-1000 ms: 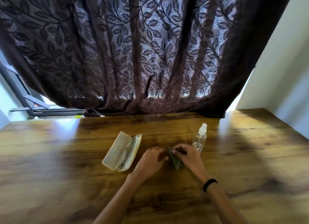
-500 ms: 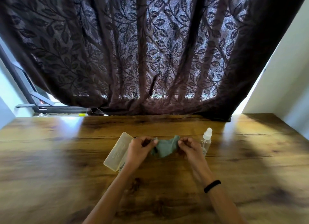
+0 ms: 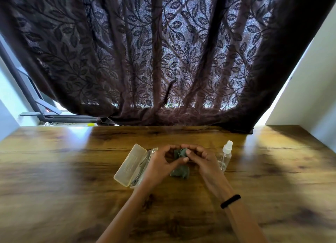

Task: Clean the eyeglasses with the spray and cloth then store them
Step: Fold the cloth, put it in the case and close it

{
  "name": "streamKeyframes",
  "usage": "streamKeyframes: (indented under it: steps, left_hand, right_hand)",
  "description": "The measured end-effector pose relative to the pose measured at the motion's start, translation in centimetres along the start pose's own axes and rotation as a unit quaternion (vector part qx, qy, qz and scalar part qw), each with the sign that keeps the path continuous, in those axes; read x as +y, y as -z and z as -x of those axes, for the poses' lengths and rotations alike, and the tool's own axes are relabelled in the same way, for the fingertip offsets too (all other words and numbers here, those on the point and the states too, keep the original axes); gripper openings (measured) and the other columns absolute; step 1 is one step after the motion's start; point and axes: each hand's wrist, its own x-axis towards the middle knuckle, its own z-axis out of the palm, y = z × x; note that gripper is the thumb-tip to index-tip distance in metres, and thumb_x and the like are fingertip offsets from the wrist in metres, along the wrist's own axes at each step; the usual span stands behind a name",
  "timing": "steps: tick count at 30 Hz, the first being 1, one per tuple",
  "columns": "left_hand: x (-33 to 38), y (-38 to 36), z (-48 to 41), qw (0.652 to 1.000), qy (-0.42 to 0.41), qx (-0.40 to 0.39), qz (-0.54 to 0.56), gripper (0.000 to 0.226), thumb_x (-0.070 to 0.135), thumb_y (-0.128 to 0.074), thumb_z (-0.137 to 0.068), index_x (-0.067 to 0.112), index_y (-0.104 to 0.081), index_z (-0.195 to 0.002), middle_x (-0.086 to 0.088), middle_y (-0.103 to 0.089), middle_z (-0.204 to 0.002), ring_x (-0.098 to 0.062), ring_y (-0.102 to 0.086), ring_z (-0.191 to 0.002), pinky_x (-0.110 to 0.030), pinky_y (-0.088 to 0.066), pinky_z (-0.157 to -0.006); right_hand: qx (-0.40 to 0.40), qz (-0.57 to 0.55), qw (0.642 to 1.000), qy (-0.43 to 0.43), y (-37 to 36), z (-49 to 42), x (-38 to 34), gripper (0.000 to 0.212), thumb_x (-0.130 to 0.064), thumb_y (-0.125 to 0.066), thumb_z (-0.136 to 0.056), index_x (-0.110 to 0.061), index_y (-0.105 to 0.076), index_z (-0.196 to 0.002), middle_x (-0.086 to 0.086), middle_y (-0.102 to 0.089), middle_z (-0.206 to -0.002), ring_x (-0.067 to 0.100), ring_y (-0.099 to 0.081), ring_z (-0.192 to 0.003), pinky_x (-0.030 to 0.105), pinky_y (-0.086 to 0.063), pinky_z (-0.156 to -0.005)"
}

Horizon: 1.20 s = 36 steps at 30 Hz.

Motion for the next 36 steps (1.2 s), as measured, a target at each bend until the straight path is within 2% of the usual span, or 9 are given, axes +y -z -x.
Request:
streamKeyframes:
  steps: [4,11,14,18,21,26,30,33,36]
  left_hand:
    - [-0.1,0.4,-0.4,1.0,0.003,0.006,-0.026,0.028,0.028,-0.07,-0.077,0.025,-0.062,-0.103,0.012,-0.065,-0.095,-0.001,-0.062,-0.09,-0.01,-0.05,-0.073]
    - [0.0,0.4,-0.5,0.985,-0.09,0.128,-0.068,0.023,0.025,-0.075,-0.072,0.024,-0.061,-0.09,0.009,-0.053,-0.094,-0.001,-0.055,-0.08,-0.014,-0.05,-0.069]
    - [0.3,0.1,-0.5,0.99,-0.111,0.065,-0.062,0.019,0.032,-0.072,-0.072,0.025,-0.061,-0.085,0.014,-0.058,-0.086,0.002,-0.058,-0.079,-0.009,-0.048,-0.066]
    - [0.5,-0.1,-0.9,0.999,-0.024,0.024,-0.009,0.024,0.028,-0.075,-0.069,0.027,-0.062,-0.089,0.014,-0.067,-0.082,0.005,-0.064,-0.076,-0.008,-0.05,-0.066]
    - [0.3,0.2,-1.1,1.0,-0.01,-0.003,-0.003,0.019,0.024,-0.074,-0.07,0.038,-0.063,-0.077,0.021,-0.068,-0.072,0.006,-0.065,-0.073,-0.006,-0.048,-0.062]
    - [-0.5,2.0,-1.5,0.998,0.024,0.052,0.031,0.02,0.013,-0.072,-0.075,0.033,-0.067,-0.074,0.013,-0.07,-0.074,0.0,-0.064,-0.07,-0.014,-0.05,-0.061]
    - [-0.5,3.7,-1.8,0.993,0.034,0.096,0.06,0.016,0.007,-0.066,-0.081,0.022,-0.065,-0.076,0.005,-0.064,-0.068,0.005,-0.055,-0.052,-0.008,-0.041,-0.047]
    - [-0.7,4.5,-2.1,0.987,0.05,0.125,0.085,0.01,0.008,-0.061,-0.085,0.017,-0.063,-0.08,0.001,-0.063,-0.071,0.003,-0.056,-0.051,-0.011,-0.043,-0.044]
    - [-0.6,4.6,-2.6,0.986,0.062,0.113,0.106,0.008,0.006,-0.057,-0.088,0.01,-0.06,-0.082,-0.005,-0.063,-0.072,0.0,-0.061,-0.053,-0.013,-0.048,-0.047]
  right_hand:
    - [0.0,0.009,1.0,0.012,0.3,0.2,-0.4,0.018,-0.009,-0.055,-0.088,-0.017,-0.068,-0.098,0.006,-0.069,-0.104,0.016,-0.064,-0.098,0.024,-0.055,-0.078]
    - [0.007,-0.017,1.0,0.02,0.5,0.3,-0.7,0.017,-0.011,-0.06,-0.084,-0.02,-0.069,-0.095,0.006,-0.07,-0.097,0.019,-0.065,-0.091,0.032,-0.053,-0.078]
    - [-0.001,-0.029,0.999,0.024,0.1,0.2,-0.8,0.018,-0.011,-0.061,-0.083,-0.015,-0.068,-0.099,0.009,-0.069,-0.097,0.017,-0.066,-0.088,0.025,-0.054,-0.072]
    - [-0.001,-0.05,0.999,0.022,-0.1,0.1,-0.8,0.018,-0.009,-0.061,-0.081,-0.012,-0.068,-0.098,0.007,-0.071,-0.096,0.014,-0.068,-0.087,0.02,-0.055,-0.068]
    - [-0.013,-0.047,0.999,0.022,0.0,0.1,-0.9,0.019,-0.008,-0.061,-0.082,-0.009,-0.067,-0.099,0.006,-0.071,-0.09,0.014,-0.068,-0.084,0.02,-0.055,-0.069]
    - [0.033,0.052,0.997,0.043,1.0,-0.3,-1.3,0.019,-0.005,-0.059,-0.084,-0.012,-0.068,-0.098,-0.003,-0.069,-0.092,0.003,-0.064,-0.081,0.013,-0.053,-0.067]
    - [0.086,0.208,0.971,0.079,2.2,-0.8,-1.8,0.021,-0.005,-0.058,-0.086,-0.012,-0.066,-0.104,-0.003,-0.066,-0.091,0.004,-0.061,-0.077,0.01,-0.051,-0.066]
    - [0.133,0.325,0.931,0.095,2.6,-1.3,-1.6,0.018,-0.01,-0.056,-0.088,-0.012,-0.067,-0.102,0.003,-0.068,-0.09,0.013,-0.062,-0.073,0.031,-0.053,-0.072]
    - [0.132,0.277,0.948,0.086,2.4,-1.9,-1.5,0.013,-0.006,-0.053,-0.09,-0.002,-0.063,-0.095,0.003,-0.063,-0.065,0.001,-0.057,-0.042,0.019,-0.049,-0.046]
